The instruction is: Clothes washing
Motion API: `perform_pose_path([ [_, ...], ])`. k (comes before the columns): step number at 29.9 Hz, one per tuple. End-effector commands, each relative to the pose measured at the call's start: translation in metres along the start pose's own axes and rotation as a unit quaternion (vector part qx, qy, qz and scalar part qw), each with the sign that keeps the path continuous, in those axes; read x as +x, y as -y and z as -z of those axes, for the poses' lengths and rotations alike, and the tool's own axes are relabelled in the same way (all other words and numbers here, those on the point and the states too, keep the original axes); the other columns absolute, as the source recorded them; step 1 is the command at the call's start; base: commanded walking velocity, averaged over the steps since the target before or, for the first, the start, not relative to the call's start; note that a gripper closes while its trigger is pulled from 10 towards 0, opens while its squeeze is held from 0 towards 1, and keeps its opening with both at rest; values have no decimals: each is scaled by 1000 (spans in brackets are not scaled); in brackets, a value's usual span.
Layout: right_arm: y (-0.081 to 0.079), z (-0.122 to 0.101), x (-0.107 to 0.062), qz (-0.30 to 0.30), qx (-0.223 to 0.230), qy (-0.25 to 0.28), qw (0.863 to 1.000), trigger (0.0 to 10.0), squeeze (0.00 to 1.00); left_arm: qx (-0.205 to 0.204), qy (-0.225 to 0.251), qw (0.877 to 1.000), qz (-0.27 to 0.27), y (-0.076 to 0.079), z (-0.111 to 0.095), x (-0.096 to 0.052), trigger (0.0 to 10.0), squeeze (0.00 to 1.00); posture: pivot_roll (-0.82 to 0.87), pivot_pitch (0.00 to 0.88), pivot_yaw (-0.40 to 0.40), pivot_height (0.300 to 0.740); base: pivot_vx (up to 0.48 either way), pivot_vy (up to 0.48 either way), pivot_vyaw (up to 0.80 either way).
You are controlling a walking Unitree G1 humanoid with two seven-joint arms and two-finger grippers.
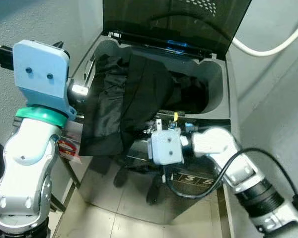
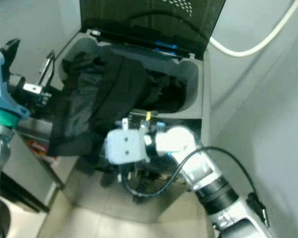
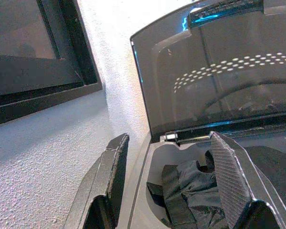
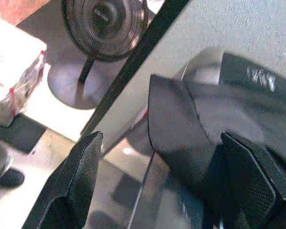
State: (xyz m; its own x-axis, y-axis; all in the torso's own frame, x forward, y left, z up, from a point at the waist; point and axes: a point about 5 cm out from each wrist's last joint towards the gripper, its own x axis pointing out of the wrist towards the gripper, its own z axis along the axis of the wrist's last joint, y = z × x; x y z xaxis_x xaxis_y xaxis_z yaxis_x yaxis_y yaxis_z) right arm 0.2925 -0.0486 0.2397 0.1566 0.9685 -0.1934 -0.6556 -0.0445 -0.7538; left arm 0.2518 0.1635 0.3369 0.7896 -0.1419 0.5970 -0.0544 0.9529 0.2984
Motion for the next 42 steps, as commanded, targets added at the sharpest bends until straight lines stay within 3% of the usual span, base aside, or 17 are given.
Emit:
perform_pose_path([
  [1,-4,-3,1,-4,-14,3,1000,10000,0,-3,-3,1000,5,2,3,-2,10000,0,197,153,-33,740,0,0,0],
  [3,-6,-5,3,1,-14,7,1000,10000,0,-4,-3,1000,5,2,3,-2,10000,0,197,154,-32,740,0,0,0],
  [5,5,-15,10,96,-61,36,993,10000,0,-5,-3,1000,5,2,3,-1,10000,0,193,155,-29,740,0,0,0],
  [7,5,-15,10,96,-61,36,993,10000,0,-5,-3,1000,5,2,3,-1,10000,0,193,155,-29,740,0,0,0],
  [9,14,-26,13,174,-90,64,978,10000,0,-7,-3,1000,6,2,3,-1,10000,0,195,156,-29,740,0,0,0],
  [11,15,-29,14,188,-97,70,975,10000,0,-8,-3,1000,6,3,3,-1,10000,0,196,157,-28,740,0,0,0],
  [16,9,-25,17,182,-115,59,975,10000,0,-9,-3,1000,5,2,2,0,10000,0,198,158,-27,740,0,0,0],
  [19,-1,-19,20,146,-75,53,985,10000,0,-10,-3,1000,4,2,2,0,10000,0,196,159,-28,740,0,0,0],
  [21,-1,-19,20,146,-75,53,985,10000,0,-10,-3,1000,4,2,2,0,10000,0,196,159,-28,740,0,0,0],
  [23,-7,-11,22,140,-26,54,988,10000,0,-12,-3,1000,4,3,2,0,10000,0,197,159,-31,740,0,0,0],
  [28,-9,-8,22,149,-19,54,987,10000,0,-14,-3,1000,3,3,2,0,10000,0,197,159,-31,740,0,0,0],
  [30,-5,-7,19,179,-92,40,979,10000,0,-17,-4,1000,1,2,2,1,10000,0,196,160,-29,740,0,0,0],
  [31,-5,-7,19,179,-92,40,979,10000,0,-17,-4,1000,1,2,2,1,10000,0,196,160,-29,740,0,0,0],
  [32,-6,-7,19,171,-127,31,977,10000,0,-18,-4,1000,1,1,2,1,10000,0,194,159,-28,740,0,0,0],
  [34,-8,-4,18,159,-151,18,975,10000,0,-19,-4,1000,1,1,2,1,10000,0,191,158,-29,740,0,0,0],
  [38,-11,0,18,150,-154,6,977,10000,0,-20,-5,1000,1,2,2,2,10000,0,191,158,-29,740,0,0,0],
  [42,-16,9,17,148,-99,-1,984,10000,0,-22,-5,1000,1,2,2,2,10000,0,191,159,-29,740,0,0,0],
])
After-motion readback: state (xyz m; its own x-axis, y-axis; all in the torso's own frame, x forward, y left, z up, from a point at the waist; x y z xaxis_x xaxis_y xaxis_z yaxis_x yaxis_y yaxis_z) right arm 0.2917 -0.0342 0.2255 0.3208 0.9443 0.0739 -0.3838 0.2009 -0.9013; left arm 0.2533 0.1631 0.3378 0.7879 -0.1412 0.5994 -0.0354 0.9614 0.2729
